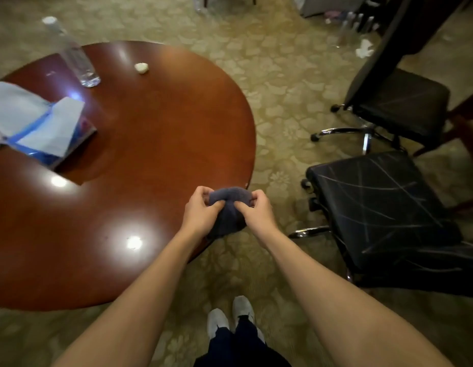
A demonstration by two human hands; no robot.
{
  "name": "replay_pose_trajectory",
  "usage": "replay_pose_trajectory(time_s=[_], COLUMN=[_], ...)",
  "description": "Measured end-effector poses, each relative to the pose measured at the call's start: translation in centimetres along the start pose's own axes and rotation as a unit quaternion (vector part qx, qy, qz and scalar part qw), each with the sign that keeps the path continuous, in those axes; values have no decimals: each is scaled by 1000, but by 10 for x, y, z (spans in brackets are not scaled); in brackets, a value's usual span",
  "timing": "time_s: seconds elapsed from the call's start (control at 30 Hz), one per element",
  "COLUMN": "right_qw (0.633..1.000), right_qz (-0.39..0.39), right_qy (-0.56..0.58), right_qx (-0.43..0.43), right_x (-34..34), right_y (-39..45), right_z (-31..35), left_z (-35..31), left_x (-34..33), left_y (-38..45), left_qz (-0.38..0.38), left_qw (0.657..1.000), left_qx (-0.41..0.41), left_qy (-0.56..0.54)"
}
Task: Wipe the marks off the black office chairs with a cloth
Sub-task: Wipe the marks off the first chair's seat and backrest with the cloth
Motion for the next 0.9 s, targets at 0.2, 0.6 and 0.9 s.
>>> replay_pose_trajectory(time_s=[0.2,0.6,0.9], right_qw=[985,927,918], right_qz=[-118,-290,-332], right_qy=[123,237,211], right_qx=[-6,10,54], right_x=[118,333,461], right_y=[-42,-158,-225], right_z=[-16,-91,-188], left_z=[-78,-210,-251], left_x=[-82,-247,-364], left_y=[-31,-169,-293], left_qz=[90,209,193], left_qw=[989,947,926], left_qx=[-107,-201,-312], left_qy=[-56,-139,-85])
Point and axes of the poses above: each hand's wrist, its own y-axis towards the middle knuckle, its own x-axis out of the back of the hand, z = x × y, the point moved 10 cm from there along y, towards the middle knuckle, and after that the axes turned 6 degrees about -x, right-handed, at the moved point
